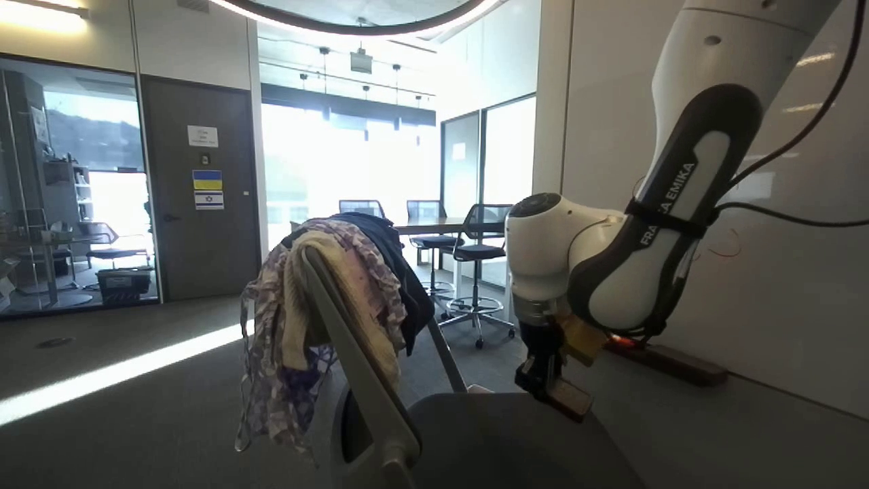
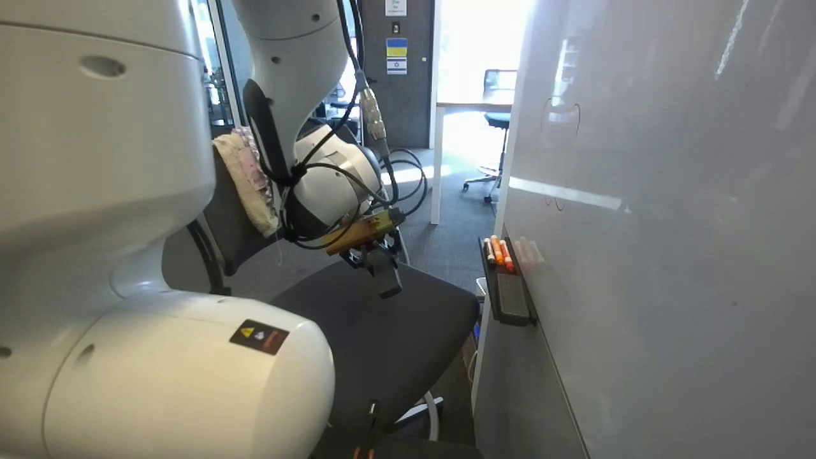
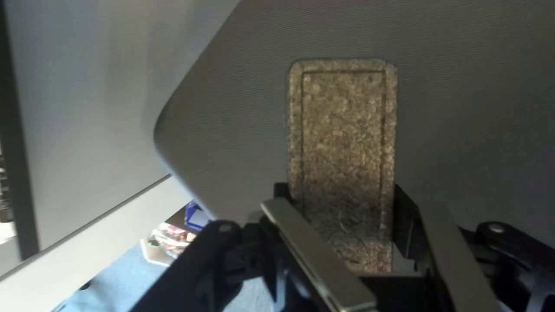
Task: Use the duster to erase the markings on the whiteboard
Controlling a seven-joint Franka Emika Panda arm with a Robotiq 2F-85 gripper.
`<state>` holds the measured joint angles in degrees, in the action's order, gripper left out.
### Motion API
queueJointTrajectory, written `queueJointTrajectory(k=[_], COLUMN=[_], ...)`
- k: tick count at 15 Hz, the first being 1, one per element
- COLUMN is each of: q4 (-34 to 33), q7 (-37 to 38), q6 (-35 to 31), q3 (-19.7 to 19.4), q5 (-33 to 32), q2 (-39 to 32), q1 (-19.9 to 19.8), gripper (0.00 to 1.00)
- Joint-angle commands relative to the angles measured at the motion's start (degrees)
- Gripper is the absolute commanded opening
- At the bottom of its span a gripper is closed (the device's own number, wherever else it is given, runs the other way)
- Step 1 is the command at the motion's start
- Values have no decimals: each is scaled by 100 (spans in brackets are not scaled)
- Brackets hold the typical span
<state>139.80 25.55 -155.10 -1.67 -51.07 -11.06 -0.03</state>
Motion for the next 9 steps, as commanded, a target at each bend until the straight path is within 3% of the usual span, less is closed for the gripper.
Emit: queueJointTrajectory(k=[1, 3, 4, 6, 7, 9], q4=[-226, -222, -203, -169, -172, -139], q7=[-1540, -2381, -2791, -3598, -4001, -4576], q6=[-303, -169, -47, 205, 348, 715], q3=[511, 1130, 1500, 2197, 2371, 2586], q5=[1100, 1723, 2037, 2617, 2963, 3479], q2=[-653, -808, -810, -751, -664, -333], q1=[-459, -953, -1252, -1841, -1990, -2204], gripper=[31, 31, 81, 87, 95, 100])
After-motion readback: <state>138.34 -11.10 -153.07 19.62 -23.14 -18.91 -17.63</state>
